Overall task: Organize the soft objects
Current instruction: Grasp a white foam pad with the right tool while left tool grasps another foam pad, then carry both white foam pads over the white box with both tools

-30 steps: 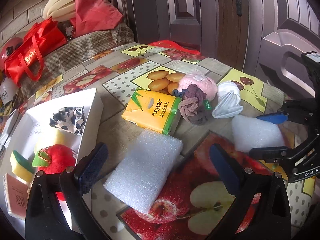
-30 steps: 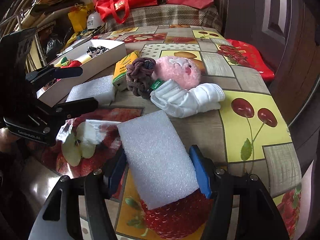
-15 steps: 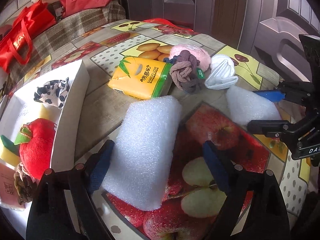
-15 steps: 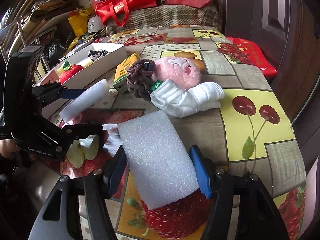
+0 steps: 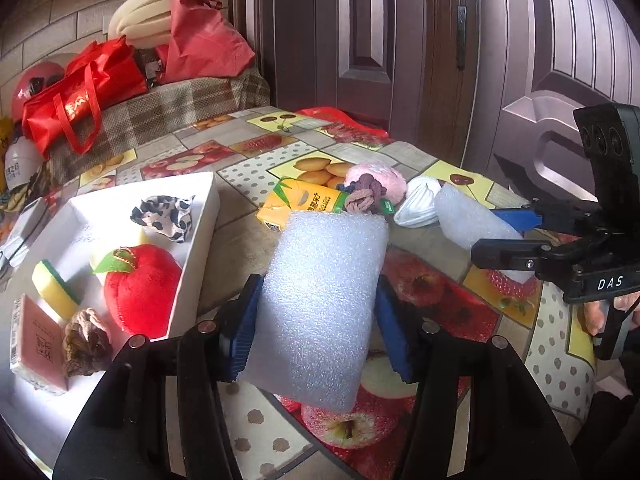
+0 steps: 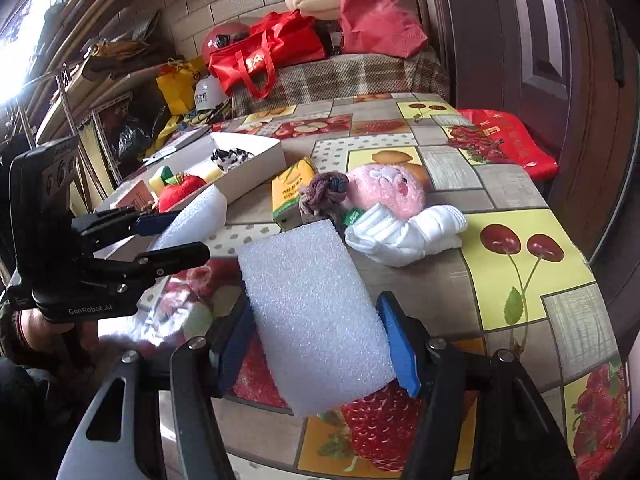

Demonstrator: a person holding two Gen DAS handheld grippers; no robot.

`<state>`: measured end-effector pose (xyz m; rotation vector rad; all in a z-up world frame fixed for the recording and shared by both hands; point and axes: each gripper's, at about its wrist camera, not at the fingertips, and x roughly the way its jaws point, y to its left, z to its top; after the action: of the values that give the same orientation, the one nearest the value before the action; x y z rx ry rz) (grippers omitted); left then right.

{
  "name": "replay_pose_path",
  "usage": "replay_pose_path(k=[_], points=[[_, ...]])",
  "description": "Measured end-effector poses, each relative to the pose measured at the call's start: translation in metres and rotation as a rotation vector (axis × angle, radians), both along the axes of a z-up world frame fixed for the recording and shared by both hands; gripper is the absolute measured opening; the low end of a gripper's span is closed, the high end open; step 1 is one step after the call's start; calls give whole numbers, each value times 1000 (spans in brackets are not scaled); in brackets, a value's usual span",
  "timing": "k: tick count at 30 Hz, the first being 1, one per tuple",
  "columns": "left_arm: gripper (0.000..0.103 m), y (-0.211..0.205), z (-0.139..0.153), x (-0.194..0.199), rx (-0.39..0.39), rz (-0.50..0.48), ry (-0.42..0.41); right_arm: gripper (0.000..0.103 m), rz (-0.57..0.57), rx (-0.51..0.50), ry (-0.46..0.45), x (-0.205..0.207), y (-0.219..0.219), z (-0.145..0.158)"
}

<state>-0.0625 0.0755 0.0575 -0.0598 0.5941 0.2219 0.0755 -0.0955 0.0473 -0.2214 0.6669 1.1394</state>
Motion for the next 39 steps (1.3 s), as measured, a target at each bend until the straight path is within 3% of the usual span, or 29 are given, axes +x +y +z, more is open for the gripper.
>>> replay_pose_path(k=[4,8,20,24,29,32,35,39], points=[[55,5,10,-26,40,73,-90,62,-62,158,-29,-8,-1,17],[55,21,13,-39,34,131,-121,62,-112,238,-68,-13,7,23],[55,78,12,-79,2,285,-163,62,-92,230,-73,-23,29,21],[55,105,8,-97,-74,310,-161,62,-63,210,-78,-30,39,19],[55,136,0,-109,-256,268,-166,62,-38,191,-87,-37,50,18],[55,144,-5,-106,-298,274,-139,62,-22,180,-87,-40,56,16],[55,151,-4,-111,-278,337,-136,62,-4,170,-91,-44,64,15],[55,164,0,-122,-160,485,-127,62,19,157,-102,-51,72,14]])
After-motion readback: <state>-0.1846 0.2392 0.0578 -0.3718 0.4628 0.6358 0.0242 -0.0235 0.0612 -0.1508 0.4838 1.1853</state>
